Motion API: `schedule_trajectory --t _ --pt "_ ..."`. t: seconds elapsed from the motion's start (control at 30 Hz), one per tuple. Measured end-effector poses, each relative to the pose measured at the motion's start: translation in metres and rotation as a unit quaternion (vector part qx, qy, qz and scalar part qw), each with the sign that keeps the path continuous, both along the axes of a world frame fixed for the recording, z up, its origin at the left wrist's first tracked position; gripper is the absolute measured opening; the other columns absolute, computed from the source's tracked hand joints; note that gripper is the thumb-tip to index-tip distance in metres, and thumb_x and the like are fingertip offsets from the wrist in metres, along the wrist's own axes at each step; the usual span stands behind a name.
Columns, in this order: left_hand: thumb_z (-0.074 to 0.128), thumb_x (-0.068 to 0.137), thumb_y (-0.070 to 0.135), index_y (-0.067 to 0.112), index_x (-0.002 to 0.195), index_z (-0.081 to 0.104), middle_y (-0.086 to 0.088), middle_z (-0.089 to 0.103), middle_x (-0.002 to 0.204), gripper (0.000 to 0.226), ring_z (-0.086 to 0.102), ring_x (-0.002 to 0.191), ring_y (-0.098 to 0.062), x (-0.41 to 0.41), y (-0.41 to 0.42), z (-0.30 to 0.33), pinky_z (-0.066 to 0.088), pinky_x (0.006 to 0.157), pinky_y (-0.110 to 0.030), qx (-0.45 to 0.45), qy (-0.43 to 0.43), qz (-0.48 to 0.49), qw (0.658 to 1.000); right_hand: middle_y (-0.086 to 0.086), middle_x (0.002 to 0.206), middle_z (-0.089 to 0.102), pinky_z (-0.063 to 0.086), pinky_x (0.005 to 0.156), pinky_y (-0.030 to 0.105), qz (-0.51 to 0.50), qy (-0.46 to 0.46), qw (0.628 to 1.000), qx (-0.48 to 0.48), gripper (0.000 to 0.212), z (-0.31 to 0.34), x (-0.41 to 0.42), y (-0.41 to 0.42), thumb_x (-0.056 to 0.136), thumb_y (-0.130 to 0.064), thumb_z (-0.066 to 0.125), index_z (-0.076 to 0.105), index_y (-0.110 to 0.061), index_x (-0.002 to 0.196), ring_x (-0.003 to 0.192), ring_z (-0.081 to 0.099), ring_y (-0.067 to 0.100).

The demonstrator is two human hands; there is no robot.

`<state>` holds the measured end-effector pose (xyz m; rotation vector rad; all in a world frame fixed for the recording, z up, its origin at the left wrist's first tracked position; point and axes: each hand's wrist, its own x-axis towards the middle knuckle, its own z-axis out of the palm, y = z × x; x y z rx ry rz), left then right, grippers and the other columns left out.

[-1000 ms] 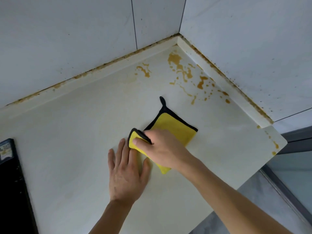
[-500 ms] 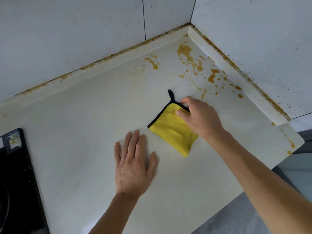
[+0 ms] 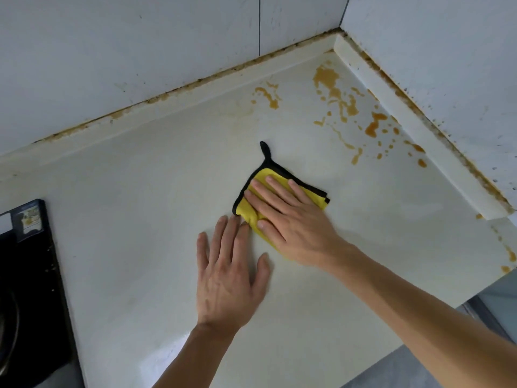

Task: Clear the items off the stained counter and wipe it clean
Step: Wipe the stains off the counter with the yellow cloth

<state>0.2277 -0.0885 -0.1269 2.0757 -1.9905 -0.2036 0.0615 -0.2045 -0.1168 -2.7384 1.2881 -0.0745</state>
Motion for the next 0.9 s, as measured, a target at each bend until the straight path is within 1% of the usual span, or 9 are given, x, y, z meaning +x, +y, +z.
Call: schedule_trajectory --t 0.1,0.23,0.33,0.4,0.5,0.57,0.67,0.77,0.9 --pt "0.05 0.101 0.053 0.014 0.151 0.05 -0.008 0.037 0.168 0.064 0.025 0.162 -0.031 0.001 -0.001 0.001 0.017 0.131 -0.056 0.005 -0.006 0.004 1.0 -0.007 0.175 0.014 0.009 0.13 0.046 -0.021 0.018 1.0 0.014 0.061 0.003 0.035 -0.047 0.109 -0.048 0.022 0.02 -0.03 0.167 0.162 0.01 0.018" --pt "0.052 0.1 0.053 0.014 0.149 0.052 -0.01 0.039 0.167 0.063 0.029 0.159 -0.034 -0.001 -0.002 0.0 0.018 0.13 -0.055 -0.001 -0.005 0.003 1.0 -0.009 0.175 0.009 0.006 0.131 0.045 -0.113 0.026 0.993 0.026 0.061 0.001 0.032 -0.09 0.11 -0.05 0.021 0.013 -0.032 0.167 0.162 0.005 0.017" --pt "0.051 0.1 0.051 0.012 0.149 0.053 -0.012 0.04 0.166 0.063 0.03 0.158 -0.036 -0.001 -0.002 -0.001 0.019 0.129 -0.056 -0.004 -0.013 0.001 1.0 -0.006 0.176 0.008 0.005 0.131 0.047 -0.186 0.016 0.982 0.033 0.061 0.004 0.004 -0.083 0.11 -0.048 0.02 0.012 -0.029 0.168 0.163 0.004 0.019" --pt "0.049 0.1 0.051 0.011 0.148 0.052 -0.013 0.039 0.166 0.063 0.03 0.158 -0.037 -0.002 -0.002 0.0 0.017 0.129 -0.056 -0.001 -0.017 0.002 1.0 -0.003 0.176 0.01 0.006 0.131 0.048 -0.204 0.016 0.978 0.028 0.062 0.005 0.0 -0.062 0.11 -0.047 0.019 0.014 -0.026 0.168 0.163 0.005 0.022" --pt "0.048 0.101 0.051 0.011 0.149 0.051 -0.013 0.039 0.166 0.063 0.029 0.159 -0.037 -0.002 -0.002 0.003 0.015 0.13 -0.057 0.009 -0.016 0.0 1.0 -0.001 0.175 0.016 0.01 0.13 0.05 -0.168 0.014 0.986 0.012 0.062 0.004 0.02 -0.029 0.109 -0.047 0.021 0.021 -0.024 0.167 0.162 0.012 0.023" --pt "0.048 0.101 0.051 0.012 0.15 0.05 -0.013 0.038 0.167 0.063 0.027 0.16 -0.036 -0.003 -0.003 0.003 0.016 0.13 -0.058 0.018 -0.017 0.0 1.0 -0.002 0.174 0.019 0.013 0.129 0.05 -0.129 0.006 0.992 -0.001 0.06 0.003 0.04 -0.027 0.109 -0.047 0.024 0.026 -0.025 0.166 0.161 0.015 0.023" --pt "0.049 0.101 0.052 0.013 0.151 0.051 -0.012 0.037 0.168 0.063 0.026 0.161 -0.034 -0.002 -0.001 0.001 0.018 0.13 -0.059 0.018 -0.017 0.002 1.0 -0.005 0.174 0.019 0.013 0.129 0.048 -0.079 -0.004 0.997 0.007 0.06 0.005 0.072 -0.052 0.109 -0.048 0.024 0.025 -0.028 0.166 0.161 0.015 0.02" --pt "0.049 0.101 0.054 0.016 0.151 0.051 -0.008 0.036 0.169 0.063 0.024 0.162 -0.031 0.0 -0.001 -0.004 0.02 0.129 -0.058 0.009 -0.011 0.003 1.0 -0.008 0.174 0.017 0.011 0.13 0.046 -0.054 -0.005 0.998 0.009 0.06 0.002 0.092 -0.087 0.109 -0.05 0.023 0.022 -0.031 0.166 0.162 0.013 0.018" --pt "0.052 0.1 0.055 0.019 0.151 0.051 -0.003 0.035 0.17 0.063 0.024 0.162 -0.026 0.0 -0.001 -0.005 0.019 0.13 -0.055 -0.003 -0.002 0.008 1.0 -0.009 0.176 0.009 0.003 0.131 0.044 -0.095 -0.009 0.995 0.032 0.06 0.0 0.076 -0.138 0.11 -0.05 0.019 0.013 -0.033 0.167 0.162 0.004 0.017"
